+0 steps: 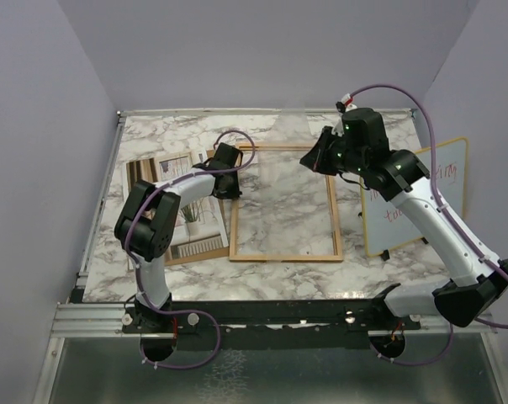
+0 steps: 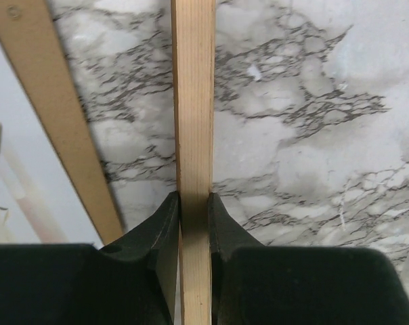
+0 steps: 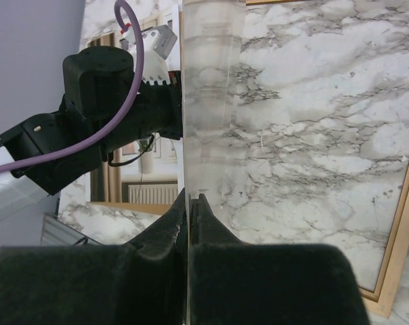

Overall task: Put the photo into the frame
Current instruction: Move the photo frame to the center of the board.

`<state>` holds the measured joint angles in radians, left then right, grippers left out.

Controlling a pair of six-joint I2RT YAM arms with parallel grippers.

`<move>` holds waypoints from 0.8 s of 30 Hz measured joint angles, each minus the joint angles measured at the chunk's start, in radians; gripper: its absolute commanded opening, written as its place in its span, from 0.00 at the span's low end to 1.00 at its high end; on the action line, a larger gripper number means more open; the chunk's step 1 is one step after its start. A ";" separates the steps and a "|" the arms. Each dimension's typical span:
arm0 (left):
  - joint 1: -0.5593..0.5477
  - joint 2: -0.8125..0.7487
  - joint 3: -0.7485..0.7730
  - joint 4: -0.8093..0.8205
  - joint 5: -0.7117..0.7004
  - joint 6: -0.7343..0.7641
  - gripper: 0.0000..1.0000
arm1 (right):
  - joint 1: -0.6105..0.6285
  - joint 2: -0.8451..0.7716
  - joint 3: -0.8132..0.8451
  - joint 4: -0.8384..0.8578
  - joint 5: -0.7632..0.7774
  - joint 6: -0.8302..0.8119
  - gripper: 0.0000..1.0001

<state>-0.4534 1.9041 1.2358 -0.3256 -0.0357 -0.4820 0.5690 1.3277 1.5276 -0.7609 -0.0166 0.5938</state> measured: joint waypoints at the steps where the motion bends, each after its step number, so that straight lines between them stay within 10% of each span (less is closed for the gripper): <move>1: 0.008 -0.016 -0.021 0.002 -0.002 -0.004 0.01 | 0.000 0.000 -0.008 0.018 -0.010 0.007 0.00; 17: 0.124 -0.168 -0.188 -0.054 -0.072 -0.028 0.01 | -0.008 0.021 -0.226 0.297 -0.127 0.063 0.00; 24: 0.154 -0.190 -0.190 -0.114 -0.079 -0.021 0.41 | -0.008 0.021 -0.244 0.436 -0.228 0.088 0.00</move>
<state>-0.2993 1.7138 1.0462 -0.4393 -0.1143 -0.5026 0.5610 1.3487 1.2835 -0.3252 -0.2447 0.6819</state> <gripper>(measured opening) 0.220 0.006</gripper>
